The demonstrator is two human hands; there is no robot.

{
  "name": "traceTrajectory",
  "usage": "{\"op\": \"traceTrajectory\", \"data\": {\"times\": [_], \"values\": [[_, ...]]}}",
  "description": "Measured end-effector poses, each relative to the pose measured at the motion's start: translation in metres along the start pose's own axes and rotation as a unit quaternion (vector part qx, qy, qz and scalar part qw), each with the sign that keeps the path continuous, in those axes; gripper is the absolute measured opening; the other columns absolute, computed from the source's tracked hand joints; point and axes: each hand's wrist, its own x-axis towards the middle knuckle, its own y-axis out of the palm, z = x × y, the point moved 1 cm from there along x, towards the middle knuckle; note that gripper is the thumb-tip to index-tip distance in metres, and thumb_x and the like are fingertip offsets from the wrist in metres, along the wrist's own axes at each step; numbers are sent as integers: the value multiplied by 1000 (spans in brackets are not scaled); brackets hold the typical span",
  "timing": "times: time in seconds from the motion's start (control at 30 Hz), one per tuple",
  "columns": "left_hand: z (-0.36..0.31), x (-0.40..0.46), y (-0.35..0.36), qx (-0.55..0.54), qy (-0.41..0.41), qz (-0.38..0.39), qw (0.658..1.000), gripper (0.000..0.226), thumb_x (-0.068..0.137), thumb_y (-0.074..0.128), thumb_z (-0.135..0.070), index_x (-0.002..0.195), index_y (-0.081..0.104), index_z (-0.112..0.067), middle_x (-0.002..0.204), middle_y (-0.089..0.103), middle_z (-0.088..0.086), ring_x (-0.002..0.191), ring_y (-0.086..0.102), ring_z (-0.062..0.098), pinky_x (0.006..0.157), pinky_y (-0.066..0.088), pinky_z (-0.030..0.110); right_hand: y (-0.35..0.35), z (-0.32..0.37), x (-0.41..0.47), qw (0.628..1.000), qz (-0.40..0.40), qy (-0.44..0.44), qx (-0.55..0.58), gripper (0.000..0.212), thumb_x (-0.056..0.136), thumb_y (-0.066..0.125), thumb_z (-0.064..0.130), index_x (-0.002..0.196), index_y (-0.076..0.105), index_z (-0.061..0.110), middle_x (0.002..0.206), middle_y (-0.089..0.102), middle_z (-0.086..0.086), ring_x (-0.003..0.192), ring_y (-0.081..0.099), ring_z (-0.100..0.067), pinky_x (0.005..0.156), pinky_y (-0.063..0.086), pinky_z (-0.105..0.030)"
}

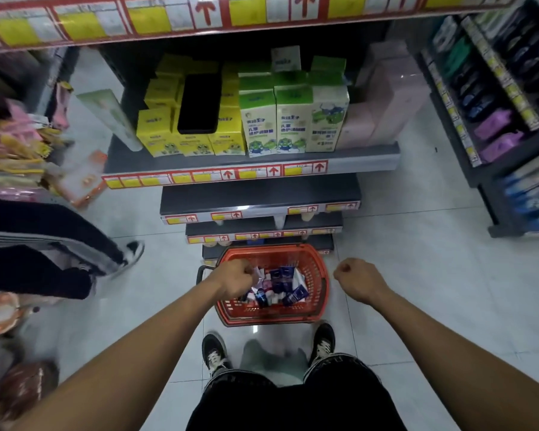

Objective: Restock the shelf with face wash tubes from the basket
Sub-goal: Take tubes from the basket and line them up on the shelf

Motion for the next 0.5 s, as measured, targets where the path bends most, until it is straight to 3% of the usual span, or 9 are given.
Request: {"op": "traceTrajectory", "data": {"times": [0.07, 0.2, 0.33, 0.5], "values": [[12, -2, -5, 13, 7, 0, 1000, 28, 99, 56, -37, 123, 65, -23, 124, 69, 3, 106, 66, 22, 95, 57, 42, 8, 7, -3, 1000, -5, 9, 5, 38, 96, 58, 29, 102, 71, -6, 102, 73, -18, 92, 67, -32, 73, 45, -31], [41, -7, -16, 36, 21, 16, 999, 29, 98, 57, -36, 122, 65, -23, 127, 69, 3, 108, 65, 24, 92, 56, 38, 39, 16, -5, 999, -15, 34, 2, 29, 96, 53, 33, 82, 66, 10, 99, 72, -15, 84, 62, -28, 72, 42, -30], [65, -2, -21, 53, 21, 23, 998, 34, 93, 56, -40, 122, 66, -25, 124, 71, 3, 104, 67, 24, 91, 60, 42, 67, 29, -12, 999, -13, 46, 11, 23, 97, 55, 30, 98, 70, 12, 101, 71, -9, 91, 63, -27, 75, 44, -28], [72, 4, -17, 54, 17, 21, 998, 38, 94, 58, -43, 127, 65, -24, 127, 69, 3, 109, 67, 25, 92, 59, 41, 85, 38, -8, 999, 7, 34, 13, 22, 94, 55, 32, 98, 71, 17, 102, 72, -10, 90, 66, -28, 75, 48, -30]]}}
